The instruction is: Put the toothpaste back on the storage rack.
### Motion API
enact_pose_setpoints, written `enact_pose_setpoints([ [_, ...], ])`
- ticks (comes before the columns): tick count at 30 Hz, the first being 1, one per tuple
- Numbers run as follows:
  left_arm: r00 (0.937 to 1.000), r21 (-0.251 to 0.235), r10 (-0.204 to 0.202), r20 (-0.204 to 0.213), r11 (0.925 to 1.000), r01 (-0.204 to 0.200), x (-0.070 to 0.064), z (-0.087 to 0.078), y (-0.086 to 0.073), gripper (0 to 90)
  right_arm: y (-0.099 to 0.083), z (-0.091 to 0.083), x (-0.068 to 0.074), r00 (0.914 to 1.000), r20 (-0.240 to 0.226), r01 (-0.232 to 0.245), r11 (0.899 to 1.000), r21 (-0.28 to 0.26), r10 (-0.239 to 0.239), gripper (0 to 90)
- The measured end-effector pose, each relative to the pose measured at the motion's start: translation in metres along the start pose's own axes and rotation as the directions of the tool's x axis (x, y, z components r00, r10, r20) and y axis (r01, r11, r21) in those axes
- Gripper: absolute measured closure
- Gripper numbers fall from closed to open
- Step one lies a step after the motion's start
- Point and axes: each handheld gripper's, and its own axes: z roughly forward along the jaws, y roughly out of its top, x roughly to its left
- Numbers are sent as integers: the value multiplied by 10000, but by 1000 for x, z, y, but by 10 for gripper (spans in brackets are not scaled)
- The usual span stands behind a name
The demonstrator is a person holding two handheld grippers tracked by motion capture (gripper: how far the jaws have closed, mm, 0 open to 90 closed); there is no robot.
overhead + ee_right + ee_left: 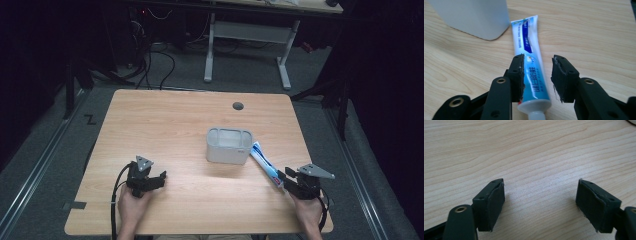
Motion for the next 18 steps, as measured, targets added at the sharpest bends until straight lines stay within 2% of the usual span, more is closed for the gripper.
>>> enact_pose_setpoints([
  [4, 10000, 2, 3, 2, 10000, -3, 0, 0, 0, 236, 5, 5, 7, 9996, -209, 197, 9998, 104, -195, 623],
  [18, 10000, 1, 6, 1, 10000, -6, 0, 0, 0, 236, 26, 23, 18, 9960, -462, 792, 9954, 530, -768, 621],
])
